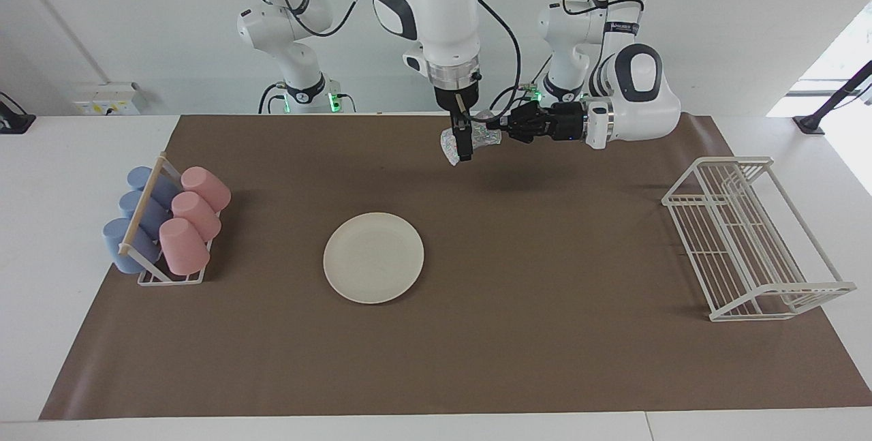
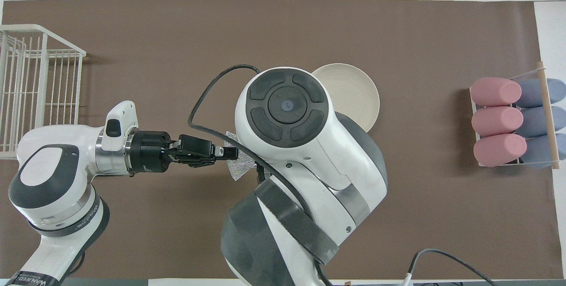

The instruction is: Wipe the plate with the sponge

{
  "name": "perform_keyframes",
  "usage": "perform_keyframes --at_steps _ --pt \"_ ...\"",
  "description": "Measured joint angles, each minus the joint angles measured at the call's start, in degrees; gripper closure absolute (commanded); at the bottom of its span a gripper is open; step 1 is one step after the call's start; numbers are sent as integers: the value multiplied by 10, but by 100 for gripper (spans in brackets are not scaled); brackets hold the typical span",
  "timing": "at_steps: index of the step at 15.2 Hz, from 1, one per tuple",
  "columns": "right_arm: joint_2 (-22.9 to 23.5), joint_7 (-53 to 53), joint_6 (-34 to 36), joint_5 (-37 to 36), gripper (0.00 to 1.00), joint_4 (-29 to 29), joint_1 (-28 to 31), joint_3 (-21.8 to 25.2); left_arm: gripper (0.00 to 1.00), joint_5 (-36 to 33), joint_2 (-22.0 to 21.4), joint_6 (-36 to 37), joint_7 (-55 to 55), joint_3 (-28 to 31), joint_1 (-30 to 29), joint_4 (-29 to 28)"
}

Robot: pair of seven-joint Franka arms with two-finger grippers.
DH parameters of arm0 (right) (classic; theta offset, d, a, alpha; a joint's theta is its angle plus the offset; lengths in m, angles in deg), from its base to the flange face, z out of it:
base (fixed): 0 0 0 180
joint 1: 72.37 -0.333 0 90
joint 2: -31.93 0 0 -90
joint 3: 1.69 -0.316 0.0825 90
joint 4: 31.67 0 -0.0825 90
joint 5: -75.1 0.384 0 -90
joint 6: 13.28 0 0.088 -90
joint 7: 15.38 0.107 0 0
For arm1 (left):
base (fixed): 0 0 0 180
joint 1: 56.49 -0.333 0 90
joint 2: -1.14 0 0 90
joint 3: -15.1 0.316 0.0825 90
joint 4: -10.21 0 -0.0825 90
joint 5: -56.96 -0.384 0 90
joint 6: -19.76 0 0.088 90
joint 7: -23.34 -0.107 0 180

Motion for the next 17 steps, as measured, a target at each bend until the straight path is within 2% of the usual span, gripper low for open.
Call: perform_keyframes --at_steps 3,4,6,7,8,11,17 --pt "-9 0 -12 0 0 23 0 0 100 3 0 0 0 0 0 0" --pt "-11 0 -17 0 7 28 0 0 100 3 0 0 0 0 0 0" --pt "-13 0 -20 0 56 32 0 0 100 3 0 0 0 0 0 0" --pt "-14 0 -22 2 91 33 0 0 100 3 0 0 0 0 0 0" --pt "-14 -1 -29 7 100 34 0 0 100 3 0 0 0 0 0 0" --pt "-14 -2 -58 24 100 37 0 0 100 4 0 0 0 1 0 0" --pt "-15 -2 -62 29 100 38 2 0 100 6 0 -3 0 2 1 0"
